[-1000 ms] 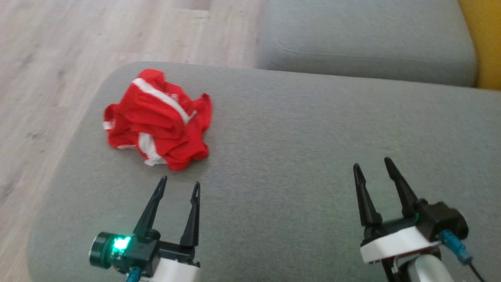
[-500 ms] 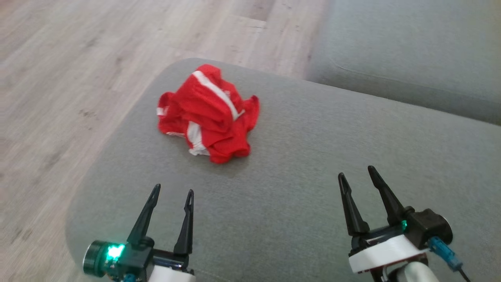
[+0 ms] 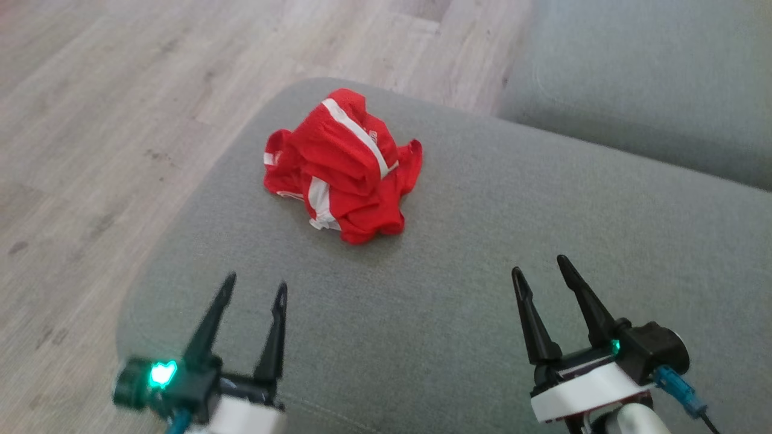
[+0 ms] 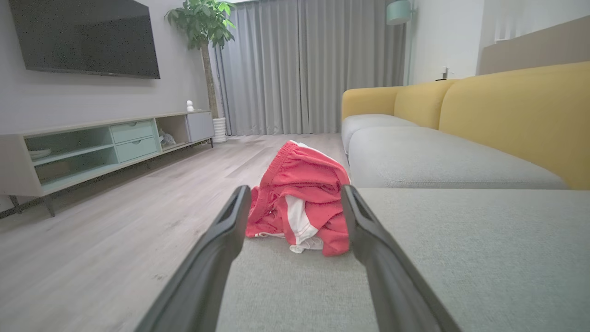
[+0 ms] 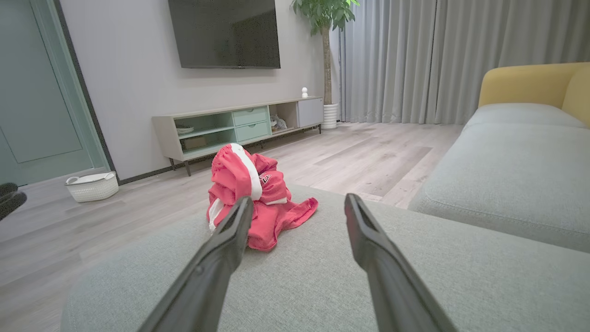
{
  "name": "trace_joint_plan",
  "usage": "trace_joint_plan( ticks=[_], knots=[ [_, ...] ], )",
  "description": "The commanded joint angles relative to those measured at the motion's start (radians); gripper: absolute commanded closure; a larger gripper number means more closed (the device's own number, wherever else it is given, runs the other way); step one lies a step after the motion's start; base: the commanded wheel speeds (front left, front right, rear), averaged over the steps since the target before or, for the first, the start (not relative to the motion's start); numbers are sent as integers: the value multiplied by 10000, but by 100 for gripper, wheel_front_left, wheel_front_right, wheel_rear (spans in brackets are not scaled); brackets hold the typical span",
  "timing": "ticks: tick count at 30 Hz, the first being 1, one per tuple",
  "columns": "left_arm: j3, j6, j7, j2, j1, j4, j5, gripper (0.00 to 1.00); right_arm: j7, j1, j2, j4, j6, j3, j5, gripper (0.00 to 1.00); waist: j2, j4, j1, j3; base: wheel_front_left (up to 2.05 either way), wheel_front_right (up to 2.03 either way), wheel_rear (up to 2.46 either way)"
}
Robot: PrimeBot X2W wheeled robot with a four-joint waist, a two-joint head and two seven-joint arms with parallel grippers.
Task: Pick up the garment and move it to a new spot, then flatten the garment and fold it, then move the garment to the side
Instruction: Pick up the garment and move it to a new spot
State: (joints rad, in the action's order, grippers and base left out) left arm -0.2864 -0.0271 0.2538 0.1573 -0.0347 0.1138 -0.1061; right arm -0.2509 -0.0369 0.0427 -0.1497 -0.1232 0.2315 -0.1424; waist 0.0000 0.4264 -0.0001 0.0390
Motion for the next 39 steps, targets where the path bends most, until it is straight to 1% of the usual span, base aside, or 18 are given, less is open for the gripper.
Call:
trace_joint_plan(
  ticks=[1,3,5,7,8,10,11,12,15,17,19,22,29,31,32,33,34,39],
  knots=[
    [441,110,77,233,1138,-349,2,0,-108,267,75,376,-75,218,27,0,0,-193,1,-230,0,0,0],
    [437,404,-137,532,1914,-313,86,0,-108,378,75,405,-75,196,91,0,0,-390,1,-493,0,0,0],
    [472,831,-608,791,2876,-155,-63,0,-108,513,75,428,-75,175,176,0,0,-580,1,-761,0,0,0],
    [541,1185,-1356,1057,3920,254,-441,0,-108,681,75,463,-75,179,266,0,0,-804,1,-1080,0,0,0],
    [453,1336,-1849,1303,4452,554,-566,0,-108,776,75,482,-75,209,306,0,0,-945,1,-1265,0,0,0],
    [238,1499,-2665,1699,5529,1125,-924,0,-108,971,75,514,-75,237,380,0,0,-1192,1,-1607,0,0,0],
    [102,1538,-3111,1836,6012,1466,-1228,0,-108,1060,75,525,-75,239,408,0,0,-1301,1,-1750,0,0,0],
    [-309,1567,-3986,2097,6874,2082,-2035,0,-108,1216,75,533,-75,261,450,0,0,-1535,1,-2018,0,0,0],
    [-1289,1573,-5216,2678,7854,2739,-3437,0,-109,1419,75,559,-75,252,478,0,0,-1848,1,-2356,0,0,0],
    [-1670,1574,-5815,2984,8340,3106,-4350,0,-109,1543,75,592,-75,232,496,0,0,-2017,1,-2559,0,0,0],
    [-1938,1575,-6051,3234,8748,3365,-4982,0,-109,1649,75,617,-75,249,520,0,0,-2169,1,-2740,0,0,0],
    [-2331,1576,-6141,3528,9226,3881,-5378,0,-109,1741,75,631,-75,257,546,0,0,-2337,1,-2945,0,0,0],
    [-3082,1577,-6022,3701,9865,4978,-5961,0,-109,1905,75,690,-75,216,624,0,0,-2553,1,-3230,0,0,0],
    [-3764,1577,-6459,3801,10074,5023,-5979,1,-109,1918,75,699,-75,196,629,0,0,-2566,1,-3257,0,0,0],
    [-3735,1577,-6329,3855,10164,5150,-6135,1,-109,1922,75,706,-75,186,633,0,0,-2561,1,-3286,0,0,0],
    [-3875,1577,-6103,3870,10171,5186,-6268,100,-109,1938,75,708,-75,192,638,0,0,-2567,1,-3310,0,0,0],
    [-3875,1577,-6103,3870,10171,5186,-6268,100,-109,1938,75,708,-75,192,638,0,0,-2567,1,-3310,0,0,0],
    [-4277,1577,-4829,3900,10390,5322,-6381,100,-109,1946,75,619,-75,214,598,0,0,-2521,1,-3160,0,0,0]
  ],
)
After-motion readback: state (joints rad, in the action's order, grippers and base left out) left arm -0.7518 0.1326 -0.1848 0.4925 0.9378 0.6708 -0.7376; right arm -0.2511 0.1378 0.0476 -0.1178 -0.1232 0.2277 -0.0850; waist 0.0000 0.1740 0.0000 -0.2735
